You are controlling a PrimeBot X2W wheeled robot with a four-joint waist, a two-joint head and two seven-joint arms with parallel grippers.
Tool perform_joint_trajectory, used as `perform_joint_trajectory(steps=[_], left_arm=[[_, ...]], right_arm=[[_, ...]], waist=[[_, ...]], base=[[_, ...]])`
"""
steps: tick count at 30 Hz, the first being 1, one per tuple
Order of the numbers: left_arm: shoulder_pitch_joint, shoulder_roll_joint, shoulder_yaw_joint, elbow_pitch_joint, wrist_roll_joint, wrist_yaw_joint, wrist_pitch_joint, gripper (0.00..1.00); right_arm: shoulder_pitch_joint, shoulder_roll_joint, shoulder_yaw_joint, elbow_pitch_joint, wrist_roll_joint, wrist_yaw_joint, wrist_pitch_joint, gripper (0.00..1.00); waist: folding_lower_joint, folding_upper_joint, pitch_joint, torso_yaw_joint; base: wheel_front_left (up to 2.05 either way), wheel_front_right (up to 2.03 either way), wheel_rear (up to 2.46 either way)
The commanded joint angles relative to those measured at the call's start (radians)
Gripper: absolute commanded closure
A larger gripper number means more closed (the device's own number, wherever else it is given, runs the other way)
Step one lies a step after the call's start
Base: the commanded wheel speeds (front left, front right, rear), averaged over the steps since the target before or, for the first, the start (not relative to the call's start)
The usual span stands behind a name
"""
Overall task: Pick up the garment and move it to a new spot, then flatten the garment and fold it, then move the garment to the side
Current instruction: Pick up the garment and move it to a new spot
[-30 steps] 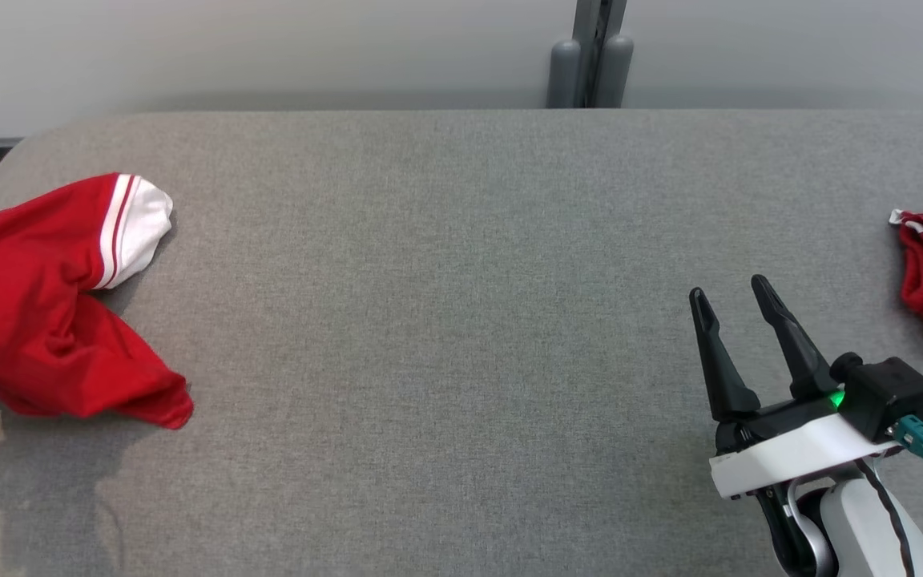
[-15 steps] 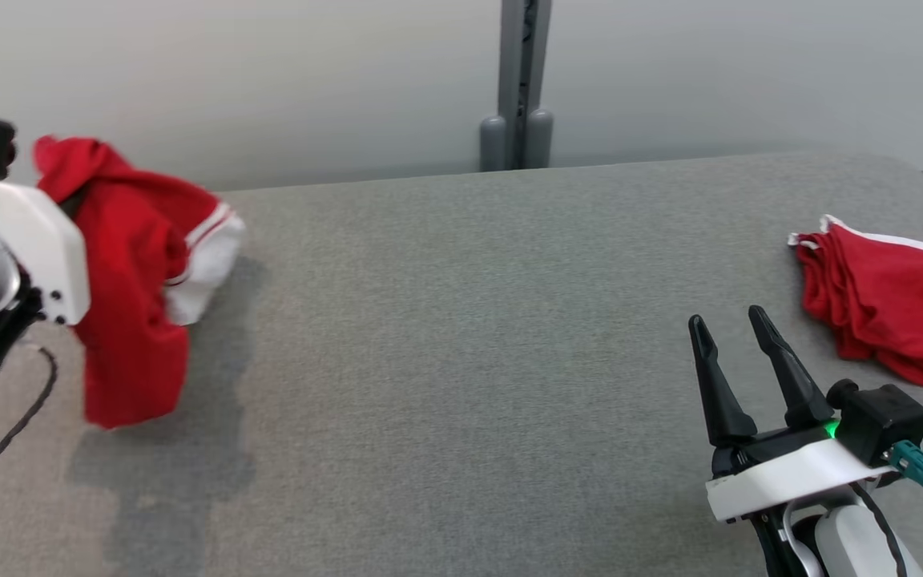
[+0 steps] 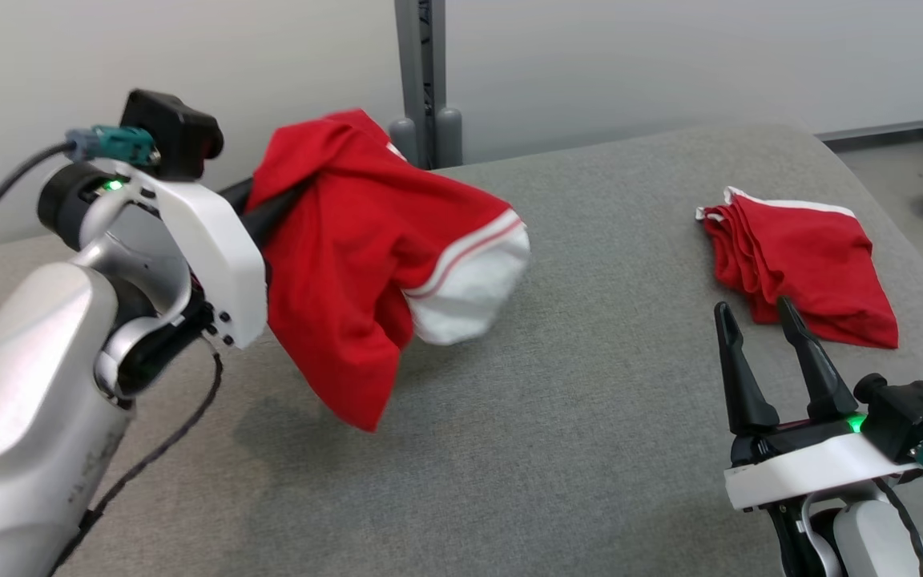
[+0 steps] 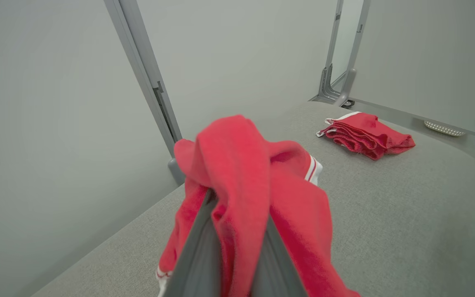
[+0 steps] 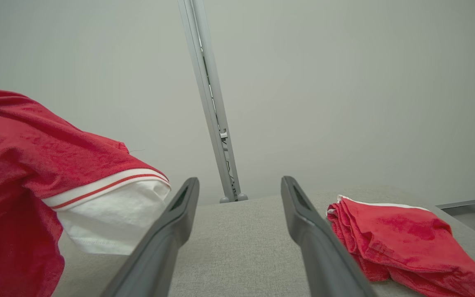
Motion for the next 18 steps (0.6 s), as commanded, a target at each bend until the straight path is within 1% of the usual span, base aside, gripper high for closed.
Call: perform_joint_trajectory(steps=[1,4,7,10,11,12,13,14,18], left_arm=[[0.009,0.003,0.000,-0.003,-0.002,-0.001,-0.007,1.00],[0.047,-0.010,-0.023,0.007,0.015,0.000,-0.038,1.00],[0.076,-0.041,-0.050,0.056,0.015,0.000,-0.097,1.00],[0.102,-0.044,-0.106,0.148,0.024,0.000,-0.146,1.00],[0.104,-0.044,-0.127,0.178,0.028,0.000,-0.159,0.85],[0.100,-0.045,-0.144,0.210,0.027,0.000,-0.174,0.51],[0.095,-0.046,-0.162,0.240,0.020,0.000,-0.185,0.10],[0.087,-0.047,-0.181,0.262,0.012,0.000,-0.198,0.00],[0.045,-0.044,-0.237,0.308,-0.028,0.000,-0.259,0.00]], right_arm=[[-0.003,-0.005,-0.004,-0.002,-0.002,0.000,0.000,0.00],[-0.010,-0.003,-0.005,-0.006,-0.001,0.000,0.000,0.00],[-0.023,-0.003,0.000,-0.002,0.005,0.000,0.000,0.00],[-0.029,-0.002,0.007,0.006,0.007,0.000,0.000,0.00],[-0.034,-0.002,0.010,0.009,0.008,0.000,0.000,0.00],[-0.039,-0.001,0.012,0.010,0.008,0.000,0.000,0.00],[-0.042,-0.002,0.013,0.013,0.008,0.000,0.000,0.00],[-0.043,-0.002,0.016,0.015,0.008,0.000,0.000,0.00],[-0.043,-0.006,0.022,0.024,0.006,0.000,0.000,0.00]], waist=[[0.0000,-0.0001,0.014,-0.014],[0.0000,-0.0001,0.032,-0.033],[0.0000,-0.0001,0.048,-0.048],[0.0000,-0.0001,0.060,-0.059],[0.0000,-0.0001,0.062,-0.061],[0.0000,-0.0001,0.064,-0.062],[0.0000,-0.0001,0.065,-0.062],[0.0000,-0.0001,0.066,-0.061],[0.0000,-0.0001,0.063,-0.039]], base=[[0.00,0.00,0.00],[0.00,0.00,0.00],[0.00,0.00,0.00],[0.00,0.00,0.00],[0.00,0.00,0.00],[0.00,0.00,0.00],[0.00,0.00,0.00],[0.00,0.00,0.00],[0.00,0.00,0.00]])
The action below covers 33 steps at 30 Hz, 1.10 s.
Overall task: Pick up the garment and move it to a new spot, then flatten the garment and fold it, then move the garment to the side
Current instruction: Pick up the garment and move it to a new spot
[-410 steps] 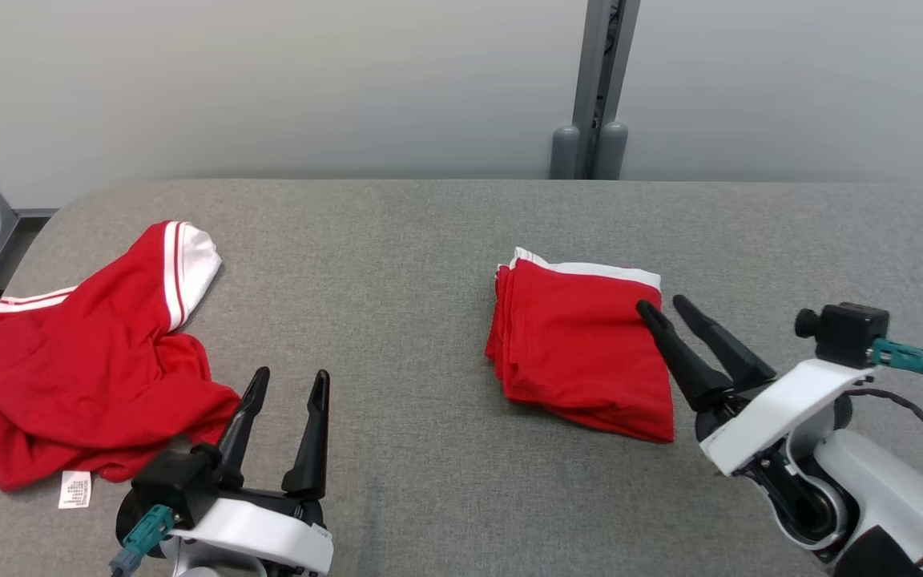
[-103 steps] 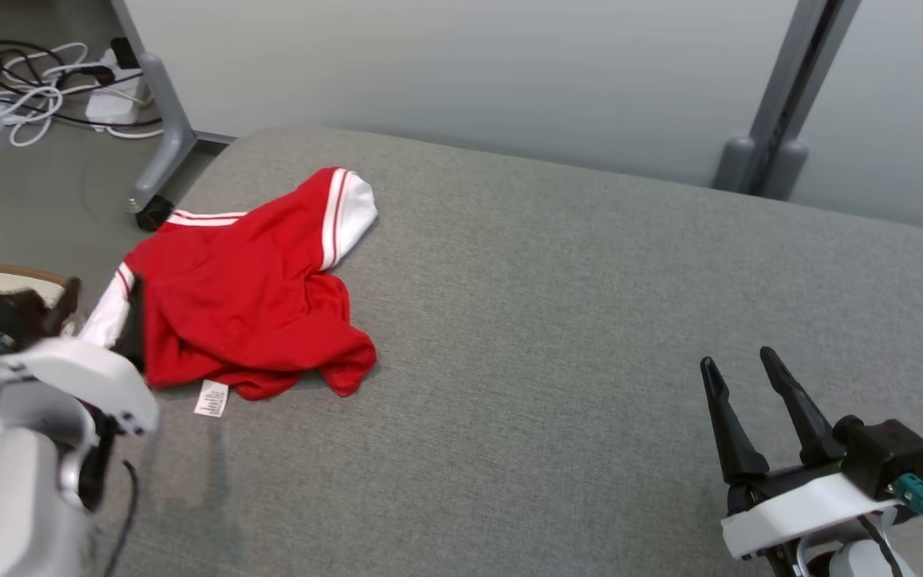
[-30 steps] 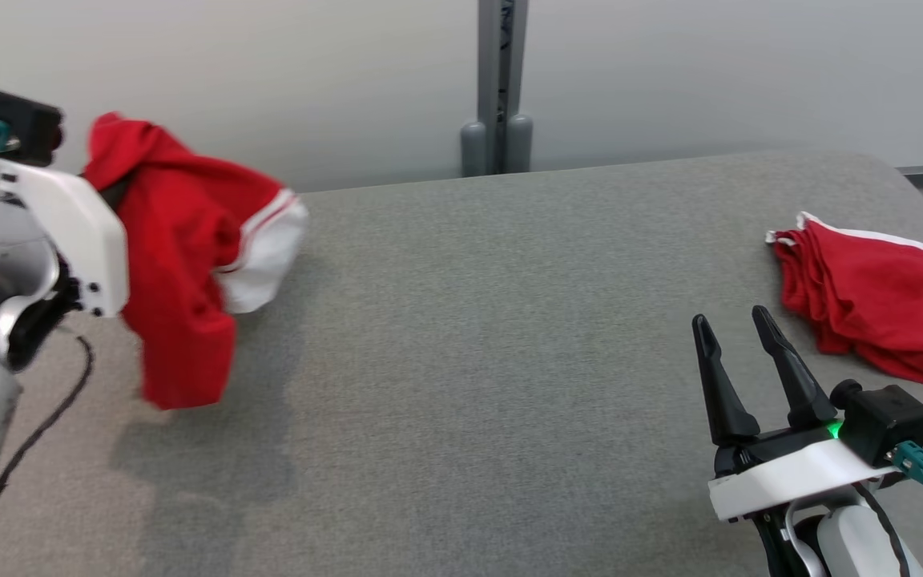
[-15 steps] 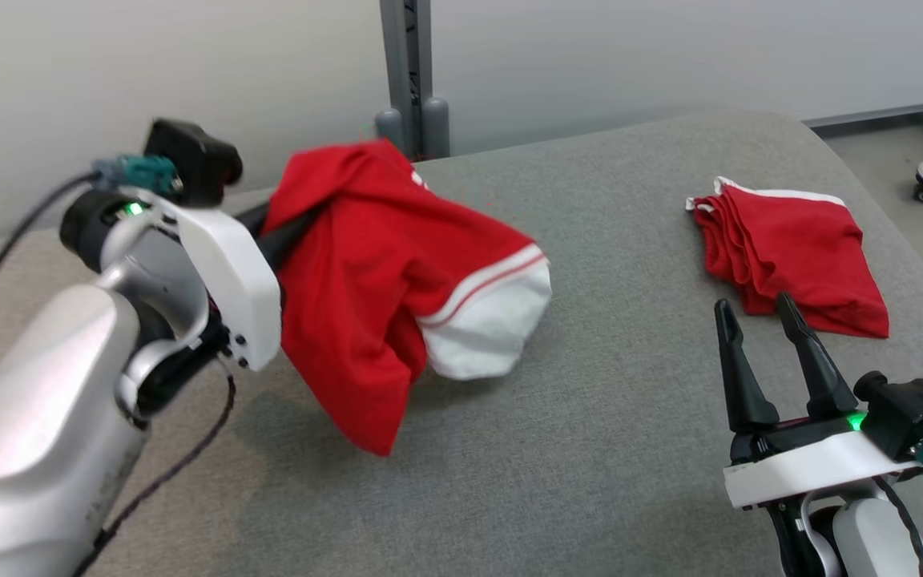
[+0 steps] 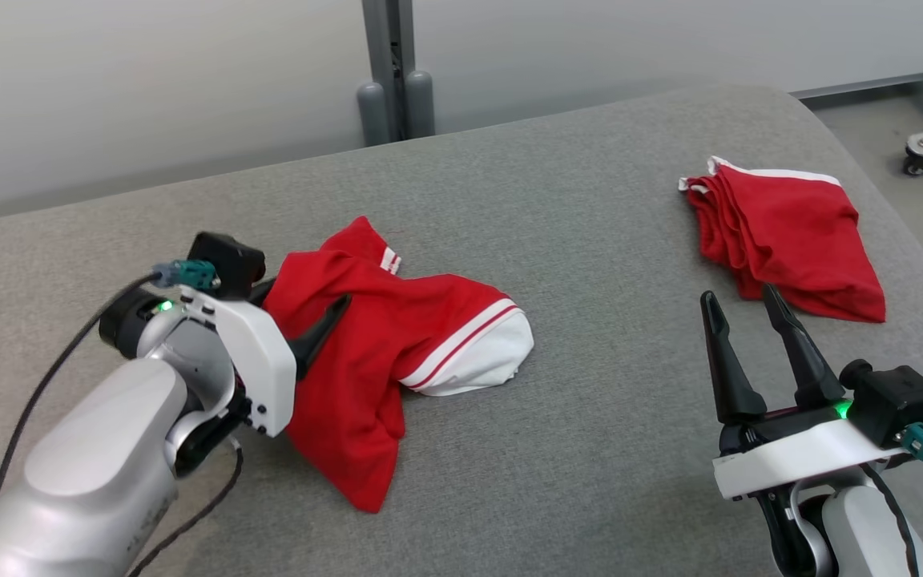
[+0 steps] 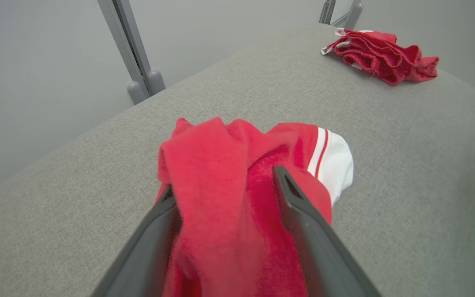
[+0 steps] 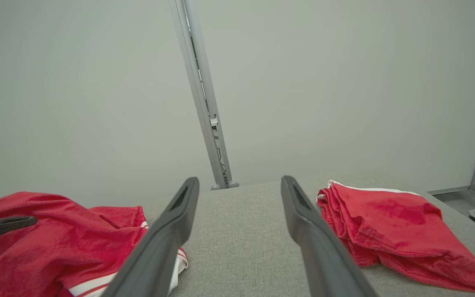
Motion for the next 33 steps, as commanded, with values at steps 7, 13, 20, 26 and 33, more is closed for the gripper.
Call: perform_joint_trajectory(steps=[7,13,20,26,33], left_arm=[[-0.079,0.045,-0.040,-0.030,-0.066,0.001,-0.094,0.00],[-0.037,0.107,0.005,-0.118,-0.064,0.044,-0.178,0.00],[0.129,0.159,0.094,-0.280,-0.076,0.223,-0.330,0.00],[0.250,0.172,0.159,-0.357,-0.056,0.332,-0.415,0.00],[0.433,0.106,0.304,-0.423,0.082,0.433,-0.436,0.00]], right_arm=[[0.015,-0.017,-0.005,0.010,0.004,0.000,0.000,0.00],[0.044,-0.019,-0.018,0.007,0.002,0.000,0.000,0.00],[0.080,-0.020,-0.042,-0.007,0.003,0.000,0.000,0.00],[0.093,-0.016,-0.055,-0.020,0.003,0.000,0.000,0.00],[0.111,-0.014,-0.071,-0.036,-0.001,0.000,0.000,0.00]], waist=[[0.0000,0.0000,-0.032,0.073],[0.0000,0.0000,-0.061,0.121],[0.0000,0.0000,-0.086,0.171],[0.0000,0.0000,-0.082,0.186],[0.0000,0.0000,-0.079,0.193]], base=[[0.00,0.00,0.00],[0.00,0.00,0.00],[0.00,0.00,0.00],[0.00,0.00,0.00],[0.00,0.00,0.00]])
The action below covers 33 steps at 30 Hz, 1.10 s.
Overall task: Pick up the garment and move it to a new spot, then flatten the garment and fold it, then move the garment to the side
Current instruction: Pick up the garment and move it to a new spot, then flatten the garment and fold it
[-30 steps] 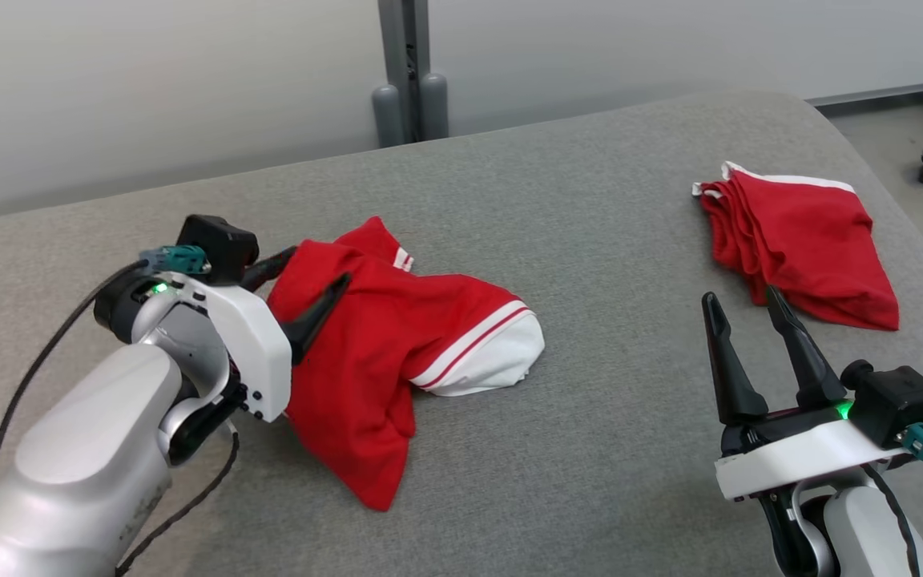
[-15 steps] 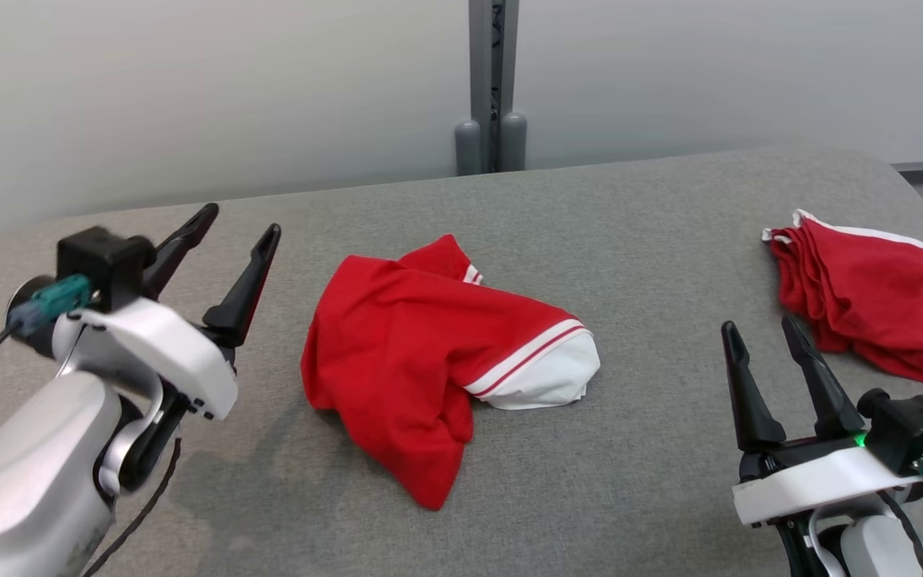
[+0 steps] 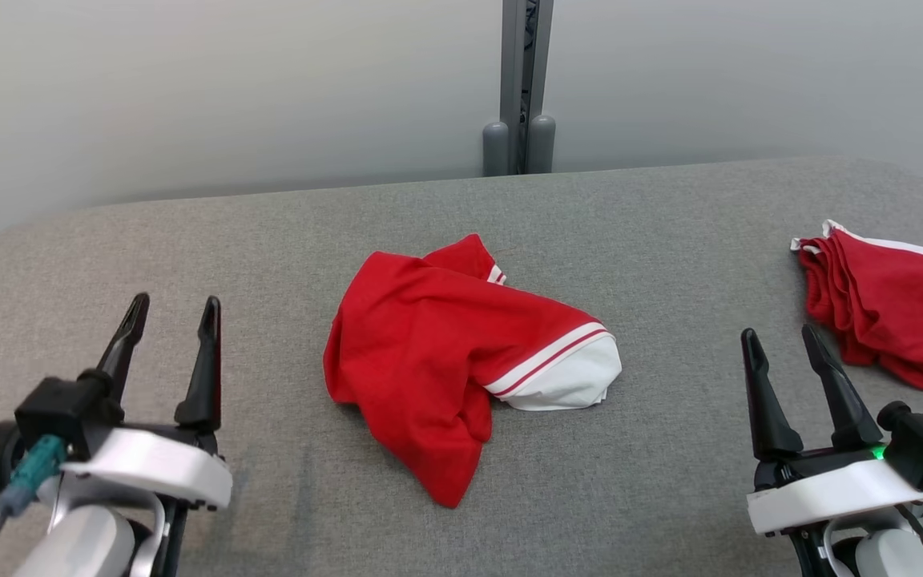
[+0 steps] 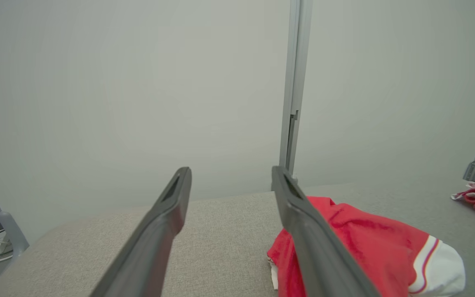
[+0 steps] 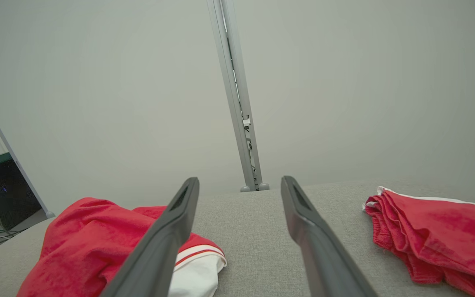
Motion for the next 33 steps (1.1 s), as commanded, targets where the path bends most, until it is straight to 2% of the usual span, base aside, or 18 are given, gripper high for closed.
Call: perform_joint_trajectory(steps=[1,4,8,13,25,33], left_arm=[[0.039,-0.014,0.029,-0.007,0.023,0.010,-0.004,0.00],[0.119,-0.089,0.110,-0.033,0.085,-0.004,-0.004,0.00],[0.187,-0.169,0.174,-0.025,0.162,-0.061,-0.004,0.00],[0.213,-0.241,0.238,-0.003,0.236,-0.126,-0.004,0.00],[0.227,-0.340,0.334,0.052,0.337,-0.239,-0.004,0.00],[0.202,-0.392,0.356,0.074,0.378,-0.295,-0.003,0.00]], right_arm=[[0.012,-0.004,-0.003,-0.005,-0.002,0.000,0.000,0.00],[0.019,-0.008,-0.005,-0.002,-0.003,0.000,0.000,0.00],[0.028,-0.014,-0.006,0.003,-0.004,0.000,0.000,0.00],[0.029,-0.016,-0.002,0.011,0.003,0.000,0.000,0.00],[0.022,-0.033,0.045,0.054,0.027,0.000,0.000,0.00],[-0.092,-0.092,0.128,0.224,0.103,0.000,0.059,0.00]], waist=[[0.0000,0.0000,0.000,0.000],[0.0000,0.0000,-0.003,0.003],[0.0000,0.0000,0.000,0.009],[0.0000,0.0000,-0.003,0.016],[0.0000,0.0000,-0.022,0.030],[0.0000,0.0000,0.005,0.120]], base=[[0.00,0.00,0.00],[0.00,0.00,0.00],[0.00,0.00,0.00],[0.00,0.00,0.00],[0.00,0.00,0.00],[0.00,0.00,0.00]])
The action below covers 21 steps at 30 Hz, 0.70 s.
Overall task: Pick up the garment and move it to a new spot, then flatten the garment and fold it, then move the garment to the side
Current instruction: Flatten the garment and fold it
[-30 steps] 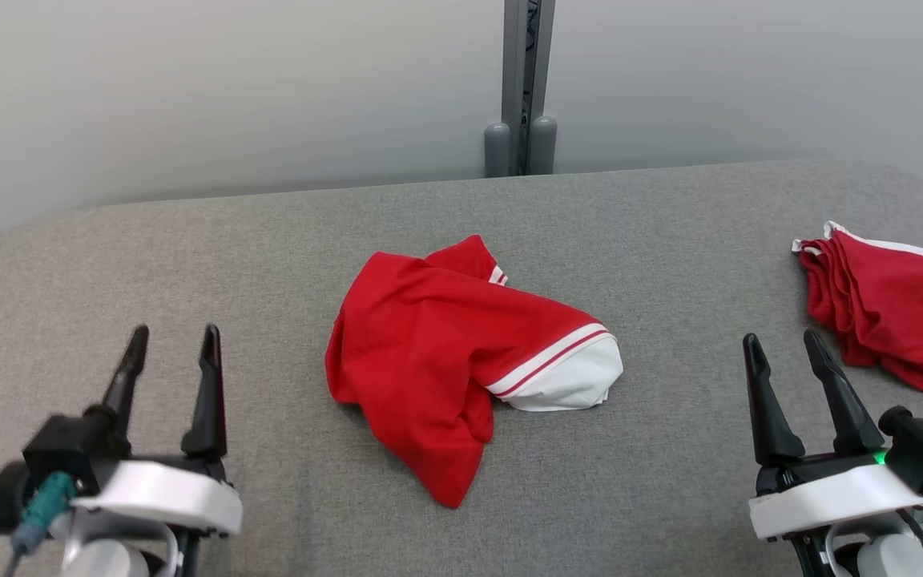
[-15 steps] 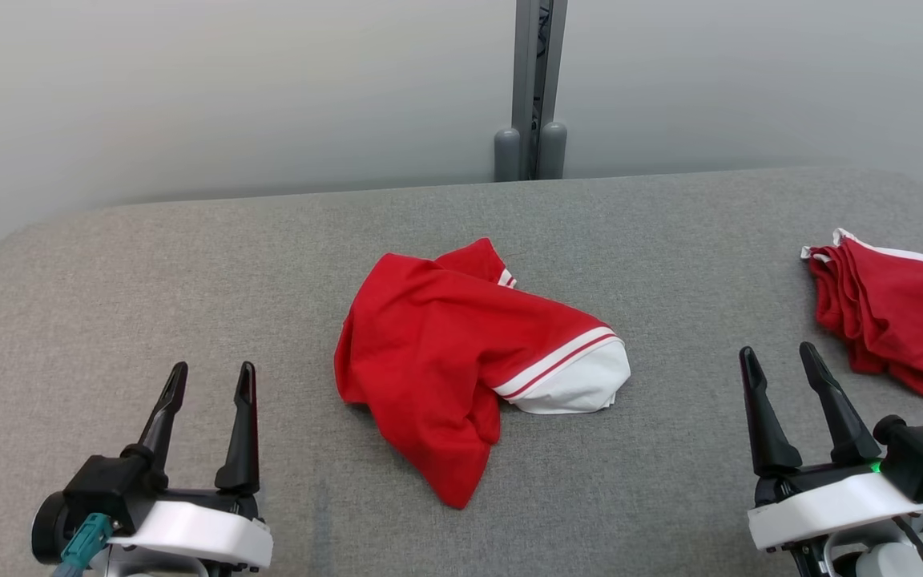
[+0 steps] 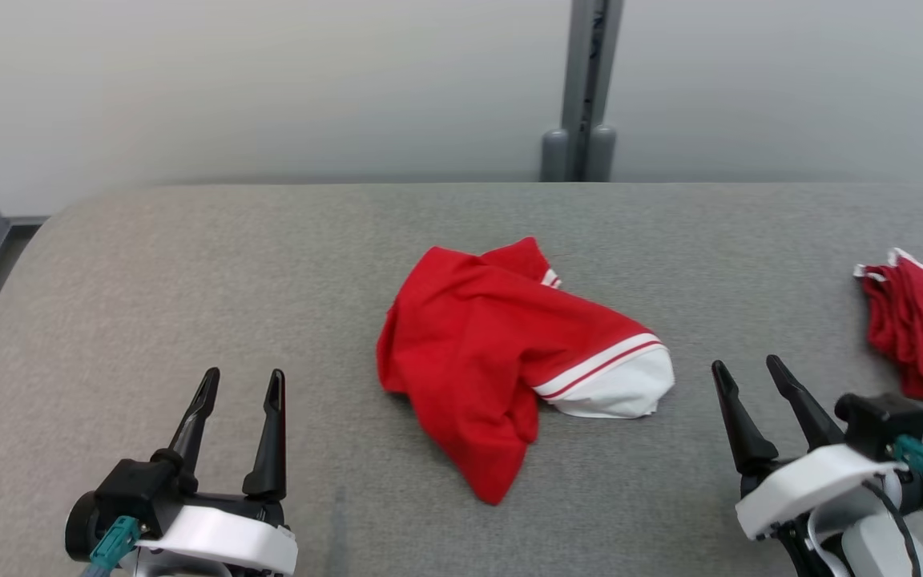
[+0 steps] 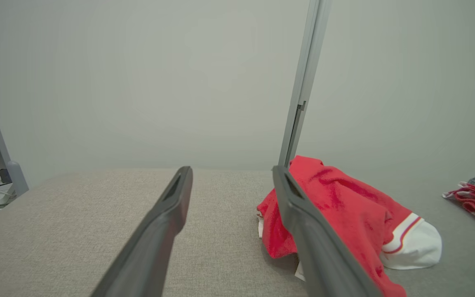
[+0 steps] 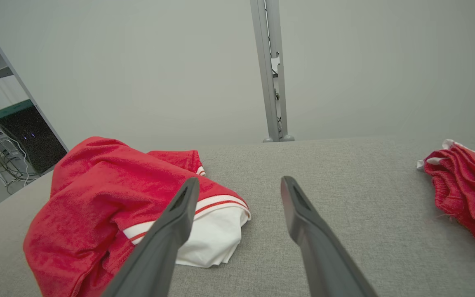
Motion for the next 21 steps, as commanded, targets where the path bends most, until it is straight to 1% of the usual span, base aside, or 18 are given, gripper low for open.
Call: perform_joint_trajectory(steps=[1,2,5,10,13,15,18,19,20,21], left_arm=[[-0.018,-0.004,0.008,0.004,0.008,-0.010,-0.001,0.00],[-0.018,-0.004,0.008,0.004,0.008,-0.010,-0.001,0.00],[-0.026,-0.018,0.019,0.011,0.019,-0.024,-0.001,0.00],[-0.043,-0.036,0.034,0.021,0.034,-0.047,-0.002,0.00],[-0.046,-0.045,0.045,0.029,0.041,-0.060,-0.001,0.00],[-0.051,-0.051,0.051,0.034,0.044,-0.067,-0.001,0.00],[-0.056,-0.057,0.060,0.038,0.053,-0.073,-0.001,0.00],[-0.057,-0.058,0.064,0.040,0.055,-0.077,-0.002,0.00],[-0.058,-0.060,0.066,0.041,0.056,-0.077,-0.001,0.00],[-0.059,-0.061,0.068,0.043,0.059,-0.080,-0.002,0.00]], right_arm=[[-0.034,-0.016,0.012,0.038,0.018,0.000,0.024,0.00],[-0.034,-0.016,0.012,0.038,0.018,0.000,0.024,0.00],[-0.107,-0.030,0.034,0.129,0.059,0.000,0.089,0.00],[-0.208,-0.035,0.021,0.305,0.118,0.000,0.228,0.00],[-0.258,-0.037,0.011,0.392,0.129,0.000,0.300,0.00],[-0.283,-0.031,0.007,0.435,0.138,0.000,0.330,0.00],[-0.310,-0.030,0.009,0.478,0.146,0.000,0.341,0.00],[-0.317,-0.027,0.010,0.490,0.150,0.000,0.341,0.02],[-0.322,-0.026,0.013,0.500,0.153,0.000,0.339,0.49],[-0.327,-0.025,0.015,0.510,0.158,0.000,0.338,0.64]], waist=[[0.0000,0.0000,0.019,0.040],[0.0000,0.0000,0.019,0.040],[0.0000,0.0000,0.035,0.076],[0.0000,0.0000,0.055,0.128],[0.0000,0.0000,0.065,0.153],[0.0000,0.0000,0.070,0.166],[0.0000,0.0000,0.074,0.180],[0.0000,0.0000,0.075,0.183],[0.0000,0.0000,0.076,0.185],[0.0000,0.0000,0.076,0.187]], base=[[0.00,0.00,0.00],[0.00,0.00,0.00],[0.00,0.00,0.00],[0.00,0.00,0.00],[0.00,0.00,0.00],[0.00,0.00,0.00],[0.00,0.00,0.00],[0.00,0.00,0.00],[0.00,0.00,0.00],[0.00,0.00,0.00]])
